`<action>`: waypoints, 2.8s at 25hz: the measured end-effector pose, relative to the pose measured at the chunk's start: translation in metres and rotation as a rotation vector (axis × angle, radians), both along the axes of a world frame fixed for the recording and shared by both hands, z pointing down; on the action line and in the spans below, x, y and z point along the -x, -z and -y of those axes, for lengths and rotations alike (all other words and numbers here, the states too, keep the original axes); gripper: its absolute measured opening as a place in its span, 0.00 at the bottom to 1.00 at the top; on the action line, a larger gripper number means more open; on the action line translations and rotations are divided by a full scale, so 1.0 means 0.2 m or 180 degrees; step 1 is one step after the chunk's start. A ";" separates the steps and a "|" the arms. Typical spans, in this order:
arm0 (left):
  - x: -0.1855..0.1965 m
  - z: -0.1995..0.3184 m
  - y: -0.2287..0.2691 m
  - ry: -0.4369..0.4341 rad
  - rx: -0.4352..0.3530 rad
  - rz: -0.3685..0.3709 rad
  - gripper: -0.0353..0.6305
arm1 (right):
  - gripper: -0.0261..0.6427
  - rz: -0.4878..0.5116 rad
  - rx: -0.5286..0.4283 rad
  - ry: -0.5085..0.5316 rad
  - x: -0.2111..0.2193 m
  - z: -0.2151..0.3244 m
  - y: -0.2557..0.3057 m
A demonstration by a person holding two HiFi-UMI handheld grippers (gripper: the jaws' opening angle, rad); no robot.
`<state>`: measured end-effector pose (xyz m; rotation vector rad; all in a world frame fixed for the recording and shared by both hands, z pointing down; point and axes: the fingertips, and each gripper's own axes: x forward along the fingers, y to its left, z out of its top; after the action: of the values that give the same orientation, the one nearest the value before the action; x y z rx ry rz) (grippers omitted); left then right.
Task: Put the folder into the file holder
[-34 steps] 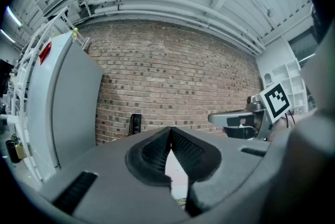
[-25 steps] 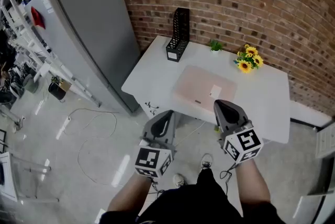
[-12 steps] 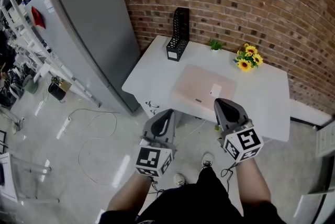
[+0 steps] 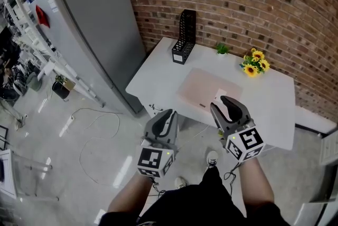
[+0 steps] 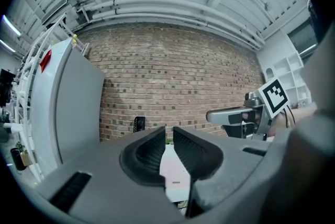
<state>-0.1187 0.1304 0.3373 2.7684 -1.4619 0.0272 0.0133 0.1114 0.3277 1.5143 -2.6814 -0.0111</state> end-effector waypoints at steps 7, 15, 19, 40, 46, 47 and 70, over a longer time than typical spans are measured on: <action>-0.08 0.11 0.00 0.0129 -0.0010 -0.0012 0.31 | 0.35 -0.0048 -0.0013 0.0162 -0.07 0.12 0.01; -0.19 0.26 -0.08 0.0285 0.0149 0.0026 0.37 | 0.42 -0.0060 0.0063 0.0336 -0.18 0.33 -0.03; -0.23 0.36 -0.15 0.0412 0.0280 0.0043 0.40 | 0.44 -0.0057 0.0156 0.0480 -0.22 0.46 -0.10; -0.35 0.82 -0.40 0.1182 0.0653 -0.0076 0.42 | 0.49 -0.0062 0.0582 0.1169 -0.37 1.08 -0.36; -0.35 0.86 -0.50 0.1378 0.0824 -0.0198 0.42 | 0.50 -0.0098 0.0702 0.1294 -0.40 1.17 -0.43; -0.35 0.86 -0.52 0.1396 0.0859 -0.0205 0.43 | 0.50 -0.0101 0.0721 0.1311 -0.40 1.18 -0.45; -0.24 1.08 -1.19 0.1605 0.1951 -0.0694 0.49 | 0.57 -0.0429 0.1534 0.1496 -0.22 1.54 -0.97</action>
<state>-0.0713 -0.0865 0.5756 1.8276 -1.6860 0.1366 0.0568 -0.1963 0.5212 0.7111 -2.6015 0.4540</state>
